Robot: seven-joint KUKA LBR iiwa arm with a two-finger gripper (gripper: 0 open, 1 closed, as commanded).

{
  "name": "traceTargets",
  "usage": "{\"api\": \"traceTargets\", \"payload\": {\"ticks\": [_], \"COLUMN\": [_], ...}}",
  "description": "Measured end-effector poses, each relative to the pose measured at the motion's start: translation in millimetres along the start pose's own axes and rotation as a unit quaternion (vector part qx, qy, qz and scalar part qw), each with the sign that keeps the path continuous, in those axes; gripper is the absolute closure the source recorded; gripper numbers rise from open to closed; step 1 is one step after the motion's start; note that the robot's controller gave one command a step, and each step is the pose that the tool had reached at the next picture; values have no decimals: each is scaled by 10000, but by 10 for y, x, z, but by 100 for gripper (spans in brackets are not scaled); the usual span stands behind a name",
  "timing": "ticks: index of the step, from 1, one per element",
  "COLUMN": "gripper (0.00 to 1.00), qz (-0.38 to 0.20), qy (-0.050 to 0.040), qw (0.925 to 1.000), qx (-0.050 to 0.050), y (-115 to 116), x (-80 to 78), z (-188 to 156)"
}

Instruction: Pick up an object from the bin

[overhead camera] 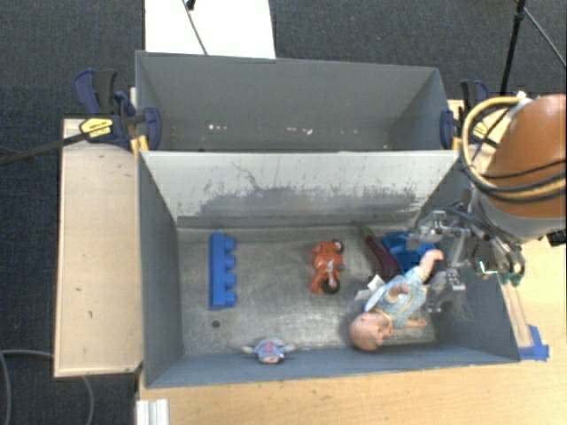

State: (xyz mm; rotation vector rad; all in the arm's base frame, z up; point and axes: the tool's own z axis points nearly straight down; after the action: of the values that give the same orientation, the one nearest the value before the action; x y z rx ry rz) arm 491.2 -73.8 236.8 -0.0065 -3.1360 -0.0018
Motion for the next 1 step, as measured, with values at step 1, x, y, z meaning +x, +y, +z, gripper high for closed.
{"api": "traceTargets", "payload": {"ticks": [1], "gripper": [100], "qz": [-29], "qy": [-42], "qw": [10000], "qx": [7], "y": [3], "x": [-16], "z": [-41]}}
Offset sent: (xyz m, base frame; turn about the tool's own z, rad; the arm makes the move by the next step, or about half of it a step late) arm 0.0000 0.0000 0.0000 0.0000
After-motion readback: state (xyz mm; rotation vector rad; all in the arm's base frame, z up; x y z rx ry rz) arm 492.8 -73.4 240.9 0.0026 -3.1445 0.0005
